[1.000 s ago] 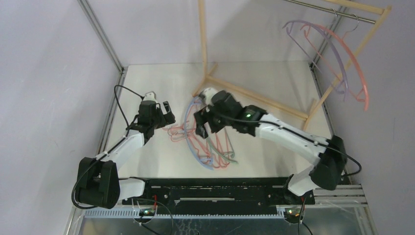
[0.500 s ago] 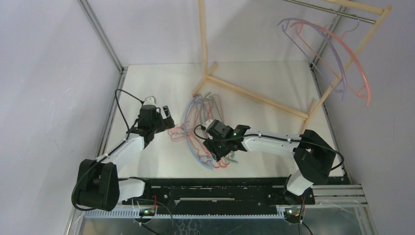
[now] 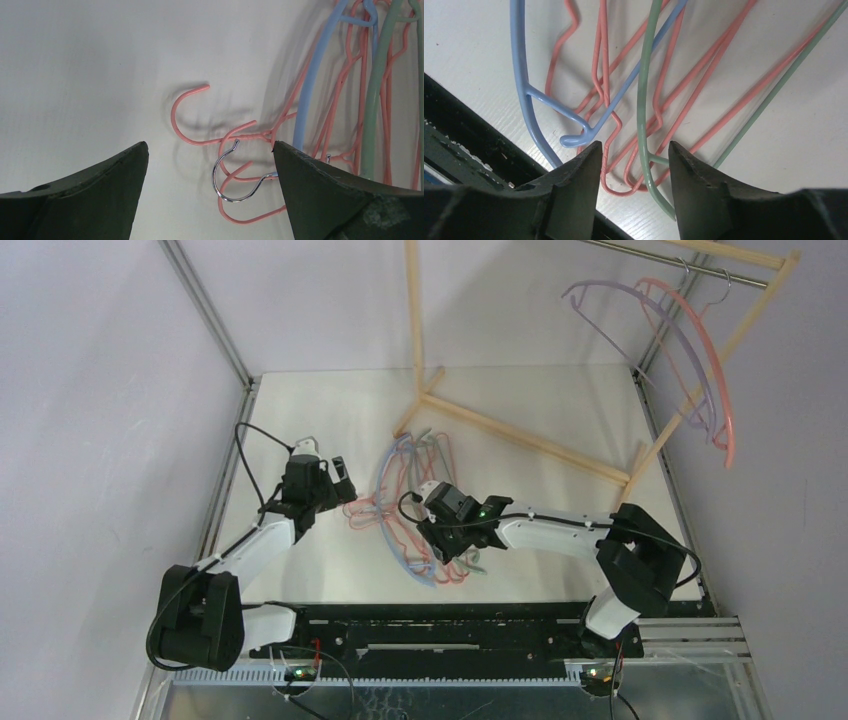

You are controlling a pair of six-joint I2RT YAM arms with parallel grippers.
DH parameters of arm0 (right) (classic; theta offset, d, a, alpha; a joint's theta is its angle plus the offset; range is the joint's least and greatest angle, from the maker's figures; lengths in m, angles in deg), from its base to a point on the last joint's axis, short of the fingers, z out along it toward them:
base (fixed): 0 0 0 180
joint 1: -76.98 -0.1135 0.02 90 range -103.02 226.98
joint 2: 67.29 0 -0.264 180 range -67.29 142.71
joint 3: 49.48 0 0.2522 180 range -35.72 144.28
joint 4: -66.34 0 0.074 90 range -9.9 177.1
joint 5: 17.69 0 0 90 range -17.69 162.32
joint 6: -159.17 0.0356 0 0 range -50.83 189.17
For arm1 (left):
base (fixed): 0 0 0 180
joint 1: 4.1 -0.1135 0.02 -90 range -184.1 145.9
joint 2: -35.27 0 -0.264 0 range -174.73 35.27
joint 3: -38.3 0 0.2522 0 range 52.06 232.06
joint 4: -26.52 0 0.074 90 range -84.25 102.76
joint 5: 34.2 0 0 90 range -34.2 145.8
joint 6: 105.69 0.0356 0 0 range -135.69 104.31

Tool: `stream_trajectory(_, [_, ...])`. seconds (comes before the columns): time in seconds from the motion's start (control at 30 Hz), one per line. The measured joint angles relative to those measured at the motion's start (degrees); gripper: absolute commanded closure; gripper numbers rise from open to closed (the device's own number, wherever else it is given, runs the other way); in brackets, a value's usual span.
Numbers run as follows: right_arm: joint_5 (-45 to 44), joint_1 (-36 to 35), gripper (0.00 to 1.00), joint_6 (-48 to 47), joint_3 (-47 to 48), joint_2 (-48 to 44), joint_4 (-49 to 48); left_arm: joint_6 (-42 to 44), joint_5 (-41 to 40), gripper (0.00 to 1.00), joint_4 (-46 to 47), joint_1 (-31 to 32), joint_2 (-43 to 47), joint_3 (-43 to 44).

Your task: Organize the hangers

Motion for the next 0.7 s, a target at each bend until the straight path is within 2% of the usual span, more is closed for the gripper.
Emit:
stream_trajectory(0.43, [1.07, 1.03, 0.49, -0.94, 0.0, 3.98, -3.1, 0.04, 0.02, 0.0, 0.04, 0.0, -1.46, 0.04])
stream_trajectory(0.7, [1.14, 1.57, 0.59, -1.14, 0.0, 6.27, -3.82, 0.07, 0.0, 0.0, 0.07, 0.0, -1.66, 0.04])
